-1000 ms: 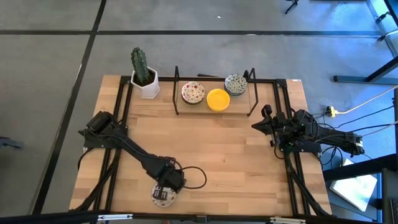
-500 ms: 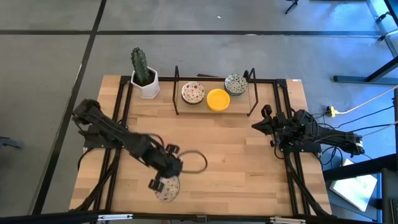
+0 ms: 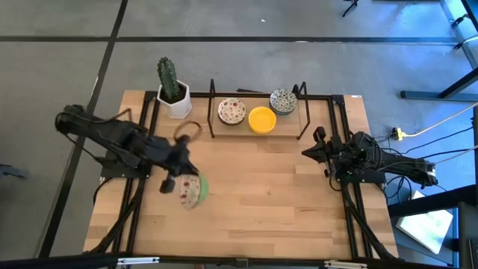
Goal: Pick & Place Mini bowls
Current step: Stack the red green bowl on top of the red green bowl on the shelf
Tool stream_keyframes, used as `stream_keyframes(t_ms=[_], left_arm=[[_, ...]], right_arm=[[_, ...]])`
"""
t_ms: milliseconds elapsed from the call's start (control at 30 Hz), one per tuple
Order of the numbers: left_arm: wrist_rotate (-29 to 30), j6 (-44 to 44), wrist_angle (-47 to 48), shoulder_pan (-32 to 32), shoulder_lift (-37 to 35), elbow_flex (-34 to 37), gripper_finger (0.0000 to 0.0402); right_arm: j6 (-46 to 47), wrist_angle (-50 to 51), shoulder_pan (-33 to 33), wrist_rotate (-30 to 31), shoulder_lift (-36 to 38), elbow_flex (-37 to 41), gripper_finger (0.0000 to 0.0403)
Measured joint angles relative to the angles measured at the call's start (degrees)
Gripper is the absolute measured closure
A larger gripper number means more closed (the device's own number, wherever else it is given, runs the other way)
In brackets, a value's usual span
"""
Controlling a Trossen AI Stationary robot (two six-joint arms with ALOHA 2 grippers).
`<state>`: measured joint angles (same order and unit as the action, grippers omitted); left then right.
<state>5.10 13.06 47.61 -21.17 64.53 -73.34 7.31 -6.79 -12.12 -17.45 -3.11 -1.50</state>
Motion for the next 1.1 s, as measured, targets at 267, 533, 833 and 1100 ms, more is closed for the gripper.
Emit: stream_keyframes(t_ms=[267,533,833,1100], left_arm=[[14.22,11.16,-11.96,0.65,-17.91,20.67,0.0392],[20.78,17.66,-15.00,0.65,-29.48,34.17,0.0391],[21.13,17.70,-26.90,0.65,-38.89,49.04,0.0391],[21.16,17.69,-33.84,0.65,-42.89,56.85,0.0391]], right_arm=[[0.07,-0.03,-0.01,-0.18,0.01,0.00,0.0393],[0.18,-0.06,-0.02,-0.18,0.02,0.00,0.0393],[0.00,-0.15,-0.02,-0.16,0.00,0.00,0.0393],[0.17,-0.17,-0.01,-0.16,0.01,0.00,0.0393]])
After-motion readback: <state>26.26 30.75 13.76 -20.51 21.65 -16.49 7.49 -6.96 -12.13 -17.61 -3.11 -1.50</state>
